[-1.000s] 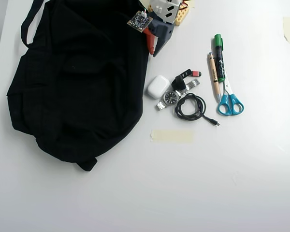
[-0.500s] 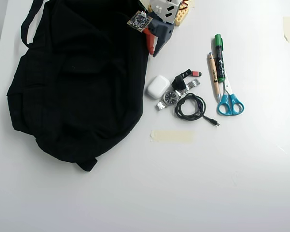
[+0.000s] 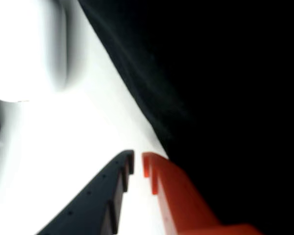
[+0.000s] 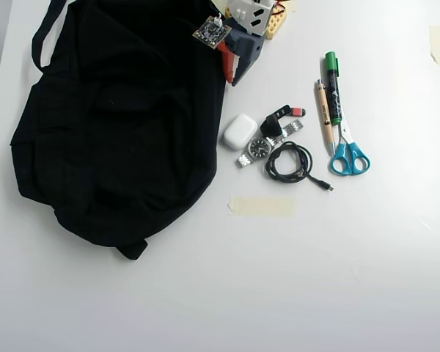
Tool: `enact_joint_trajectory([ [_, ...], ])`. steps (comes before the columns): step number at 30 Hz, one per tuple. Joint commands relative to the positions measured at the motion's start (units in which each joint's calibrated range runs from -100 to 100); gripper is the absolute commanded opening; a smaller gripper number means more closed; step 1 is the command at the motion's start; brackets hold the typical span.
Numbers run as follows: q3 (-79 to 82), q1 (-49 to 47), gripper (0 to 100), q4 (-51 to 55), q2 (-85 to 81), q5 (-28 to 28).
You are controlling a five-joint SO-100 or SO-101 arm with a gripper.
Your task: Put the usbc cable into the black bag
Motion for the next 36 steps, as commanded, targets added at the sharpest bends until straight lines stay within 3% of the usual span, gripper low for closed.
enact_joint_trajectory([
  [1, 0.7, 0.1, 2, 1.2, -1.0, -0.2],
  [4, -8.3, -1.3, 2, -2.4, -1.0, -0.4],
  [8, -16.0, -11.6, 2, -13.0, -1.0, 0.2],
  [11, -16.2, -15.4, 2, -19.3, -1.0, 4.8],
  [16, -18.0, -16.4, 2, -17.9, -0.3, 4.6],
  [22, -35.4, -17.0, 2, -14.2, 21.3, 4.5],
  [28, -71.1, -19.1, 2, 2.1, 59.9, -4.0],
  [36, -91.3, -28.8, 2, 6.7, 80.9, -19.5],
])
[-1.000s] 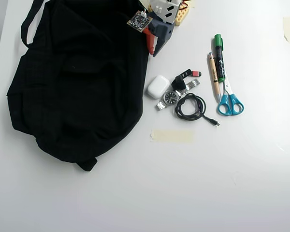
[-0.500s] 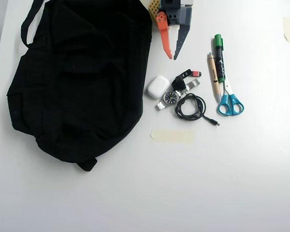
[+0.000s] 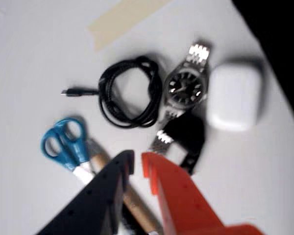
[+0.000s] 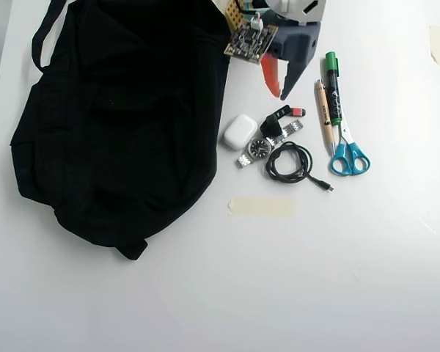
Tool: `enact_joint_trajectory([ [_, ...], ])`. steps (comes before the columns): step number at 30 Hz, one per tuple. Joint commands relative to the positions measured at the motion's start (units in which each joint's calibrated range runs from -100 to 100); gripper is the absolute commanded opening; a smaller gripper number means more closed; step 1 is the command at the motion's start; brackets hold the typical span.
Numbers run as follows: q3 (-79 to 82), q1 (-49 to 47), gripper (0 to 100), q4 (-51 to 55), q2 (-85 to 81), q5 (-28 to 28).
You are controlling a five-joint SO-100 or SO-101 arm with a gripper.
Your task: Put the usbc cable into the black bag
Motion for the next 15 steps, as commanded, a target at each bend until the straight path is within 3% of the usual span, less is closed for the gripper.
enact_joint_trajectory([
  [1, -9.7, -6.2, 2, 0.2, 8.3, -8.8],
  [6, -9.5, -11.6, 2, -2.8, 13.9, -14.2],
  [15, -8.9, -13.0, 2, -6.9, 20.5, -18.1],
])
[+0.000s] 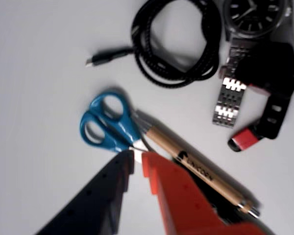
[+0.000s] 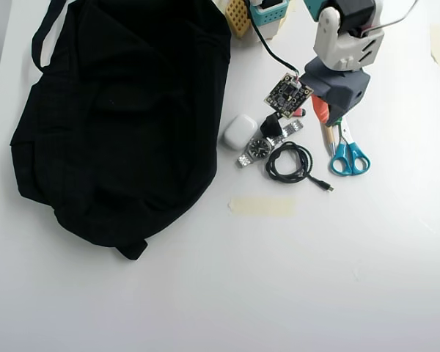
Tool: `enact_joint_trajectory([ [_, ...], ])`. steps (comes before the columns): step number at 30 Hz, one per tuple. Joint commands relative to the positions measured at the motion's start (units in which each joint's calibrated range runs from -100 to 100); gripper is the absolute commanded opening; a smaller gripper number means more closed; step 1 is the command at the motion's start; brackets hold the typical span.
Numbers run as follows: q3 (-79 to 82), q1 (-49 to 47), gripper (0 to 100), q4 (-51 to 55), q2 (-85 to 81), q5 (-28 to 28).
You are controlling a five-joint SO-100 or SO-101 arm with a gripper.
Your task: Put the usbc cable into the black bag
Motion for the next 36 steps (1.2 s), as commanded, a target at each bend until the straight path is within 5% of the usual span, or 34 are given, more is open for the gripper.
enact_joint_trajectory([
  [1, -1.8, -0.2, 2, -1.2, 1.2, -3.0],
  [12, 2.4, 2.3, 2, -5.5, 3.9, -12.4],
  [29, 14.2, 4.8, 2, -21.5, 7.7, -16.8],
  [36, 14.3, 4.8, 23, -20.9, 9.2, -16.6],
])
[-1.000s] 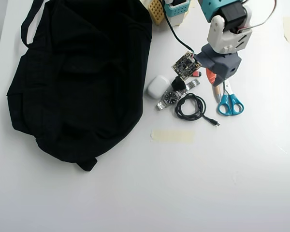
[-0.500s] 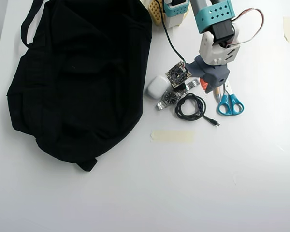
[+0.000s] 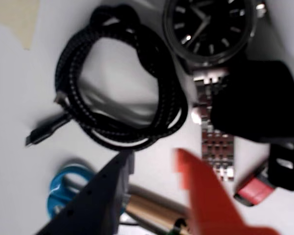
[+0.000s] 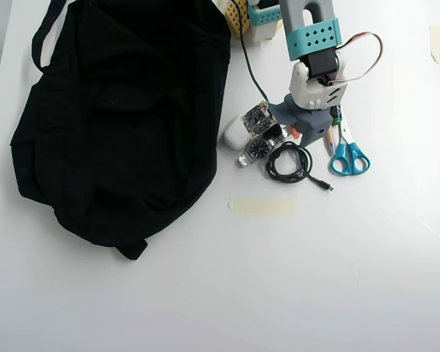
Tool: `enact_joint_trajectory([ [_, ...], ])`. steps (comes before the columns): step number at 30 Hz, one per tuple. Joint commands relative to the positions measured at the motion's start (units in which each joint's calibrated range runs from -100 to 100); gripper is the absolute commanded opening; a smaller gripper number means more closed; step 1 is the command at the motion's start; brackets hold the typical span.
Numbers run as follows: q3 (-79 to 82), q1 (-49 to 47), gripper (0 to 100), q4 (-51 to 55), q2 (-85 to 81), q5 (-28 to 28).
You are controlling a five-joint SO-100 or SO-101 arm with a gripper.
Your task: Put the usbc cable into the black bag
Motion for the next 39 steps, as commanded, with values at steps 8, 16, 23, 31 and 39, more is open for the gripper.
enact_joint_trajectory([
  [8, -0.2, 0.4, 28, 0.2, 0.6, -10.4],
  [16, 1.0, 3.2, 27, 1.2, 0.6, -7.7],
  [23, -0.2, 8.5, 27, -0.6, 3.7, -2.6],
  [31, -0.3, 9.2, 27, -6.9, 6.0, -1.7],
  [39, -1.0, 8.9, 24, -4.0, 4.2, -0.8],
])
